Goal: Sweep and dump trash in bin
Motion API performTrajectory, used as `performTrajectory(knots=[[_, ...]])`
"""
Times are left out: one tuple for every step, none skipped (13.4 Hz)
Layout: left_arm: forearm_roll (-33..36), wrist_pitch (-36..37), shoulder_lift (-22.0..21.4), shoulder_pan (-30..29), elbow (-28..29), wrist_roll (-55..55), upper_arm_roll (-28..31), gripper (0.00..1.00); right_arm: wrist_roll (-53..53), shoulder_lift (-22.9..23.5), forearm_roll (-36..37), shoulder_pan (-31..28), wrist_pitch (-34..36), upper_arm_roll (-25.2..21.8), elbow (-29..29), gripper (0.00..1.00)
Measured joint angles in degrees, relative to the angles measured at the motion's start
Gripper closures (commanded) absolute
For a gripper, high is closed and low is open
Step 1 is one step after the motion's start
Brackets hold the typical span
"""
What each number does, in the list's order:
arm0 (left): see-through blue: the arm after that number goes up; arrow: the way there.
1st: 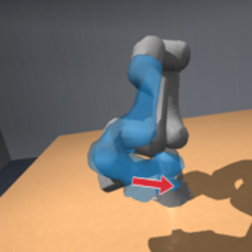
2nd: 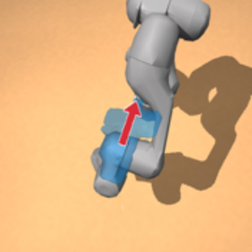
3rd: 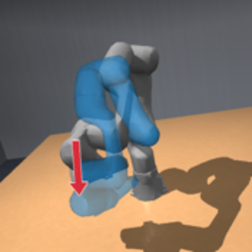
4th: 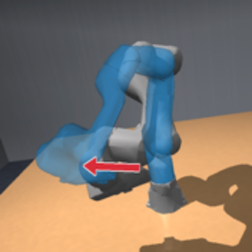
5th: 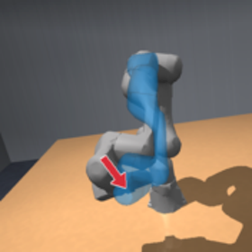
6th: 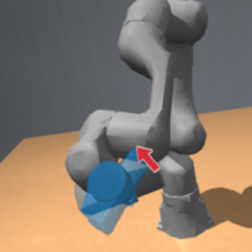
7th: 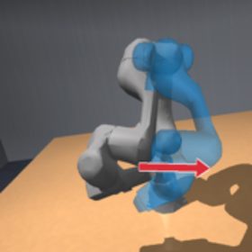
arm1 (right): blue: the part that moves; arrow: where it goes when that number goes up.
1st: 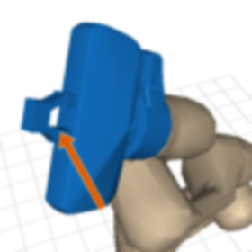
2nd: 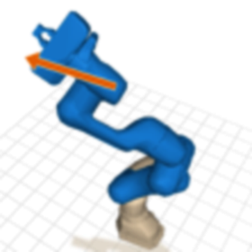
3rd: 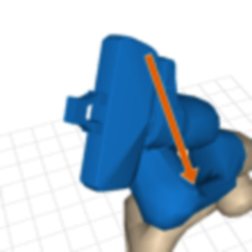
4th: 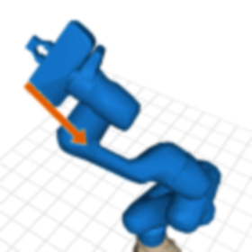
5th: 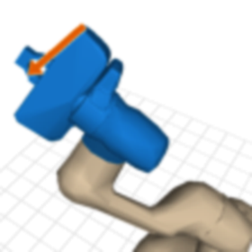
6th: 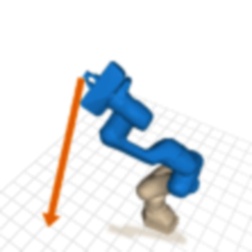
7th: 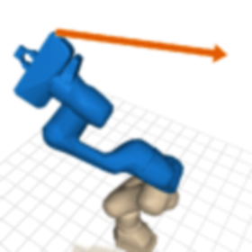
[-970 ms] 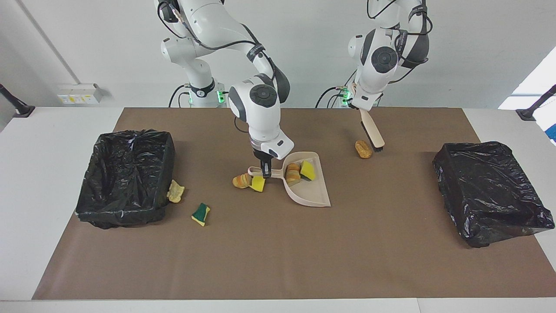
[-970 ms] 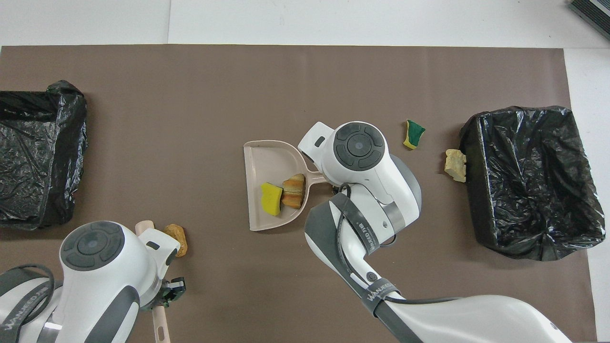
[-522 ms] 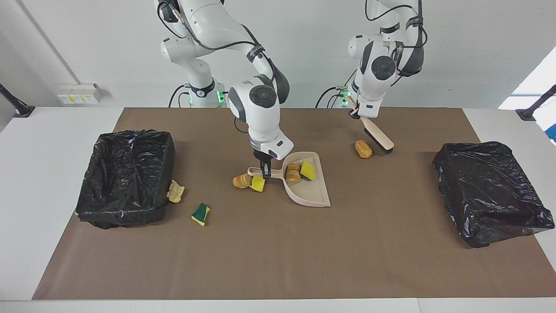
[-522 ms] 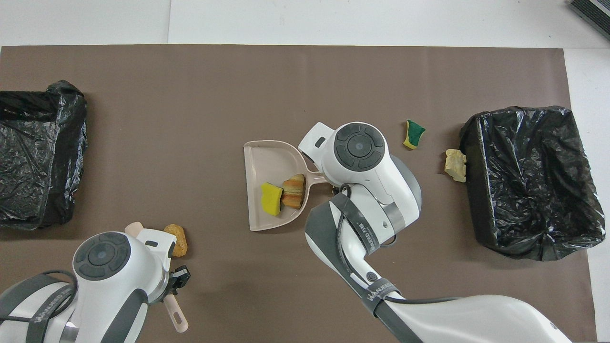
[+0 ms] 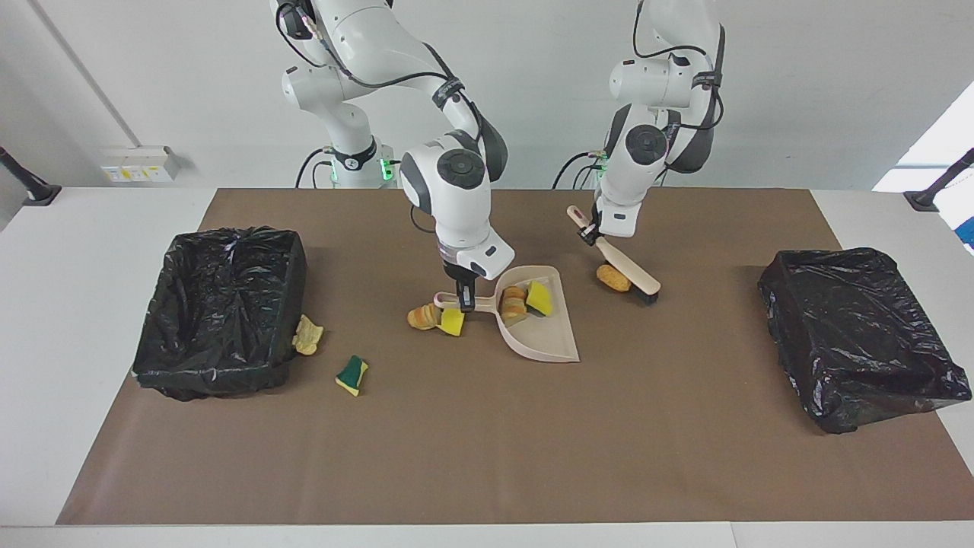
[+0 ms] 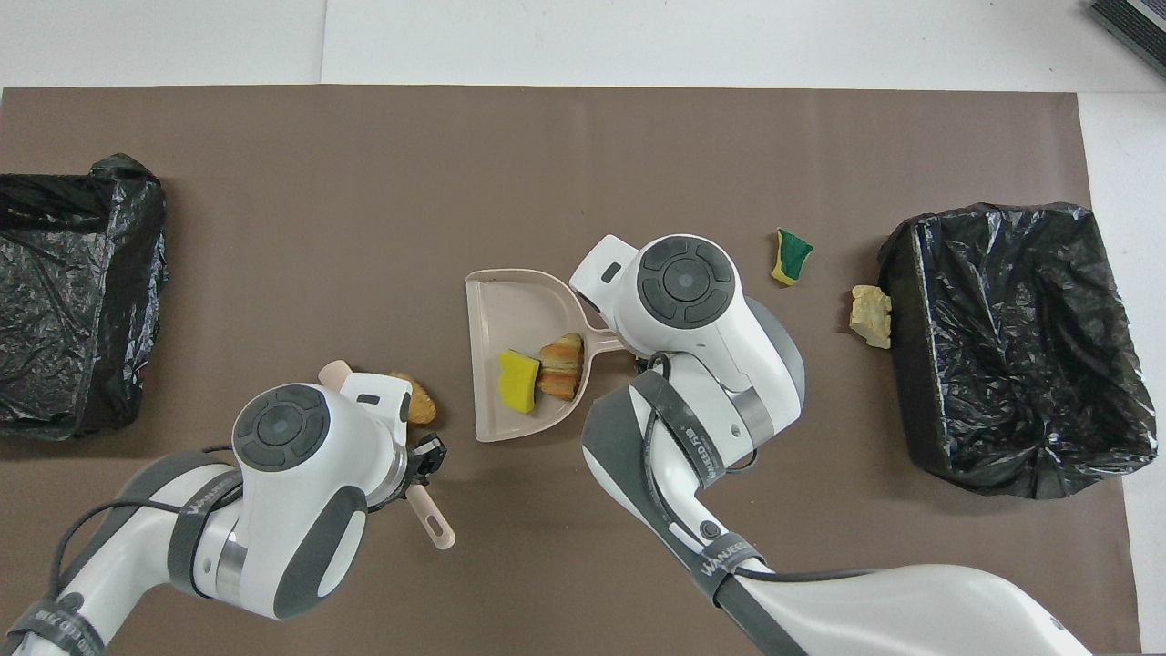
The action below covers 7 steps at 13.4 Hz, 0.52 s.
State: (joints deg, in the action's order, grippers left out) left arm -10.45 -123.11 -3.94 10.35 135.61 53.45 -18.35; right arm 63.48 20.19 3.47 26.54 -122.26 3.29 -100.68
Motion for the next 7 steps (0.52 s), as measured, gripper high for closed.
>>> performTrajectory(knots=[[0.0,-0.2,2.5,0.0,-3.0,0.0,-0.4,1.00,0.0,0.0,0.0,0.0,0.0,0.0,0.0,1.00],[0.0,-0.3,4.6,0.0,-5.5,-0.3,-0.9,1.00,0.0,0.0,0.0,0.0,0.0,0.0,0.0,1.00],[0.0,-0.3,6.4,0.1,-7.4,-0.9,-1.7,1.00,0.0,0.0,0.0,0.0,0.0,0.0,0.0,1.00],[0.0,-0.4,7.9,0.2,-8.7,-2.6,-2.8,1.00,0.0,0.0,0.0,0.0,0.0,0.0,0.0,1.00],[0.0,-0.5,8.6,0.3,-9.3,-5.0,-3.7,1.00,0.0,0.0,0.0,0.0,0.0,0.0,0.0,1.00],[0.0,-0.6,9.0,0.6,-9.8,-7.6,-4.4,1.00,0.0,0.0,0.0,0.0,0.0,0.0,-0.1,1.00],[0.0,-0.6,9.1,0.7,-10.2,-9.9,-5.0,1.00,0.0,0.0,0.0,-0.1,0.0,0.0,-0.1,1.00]])
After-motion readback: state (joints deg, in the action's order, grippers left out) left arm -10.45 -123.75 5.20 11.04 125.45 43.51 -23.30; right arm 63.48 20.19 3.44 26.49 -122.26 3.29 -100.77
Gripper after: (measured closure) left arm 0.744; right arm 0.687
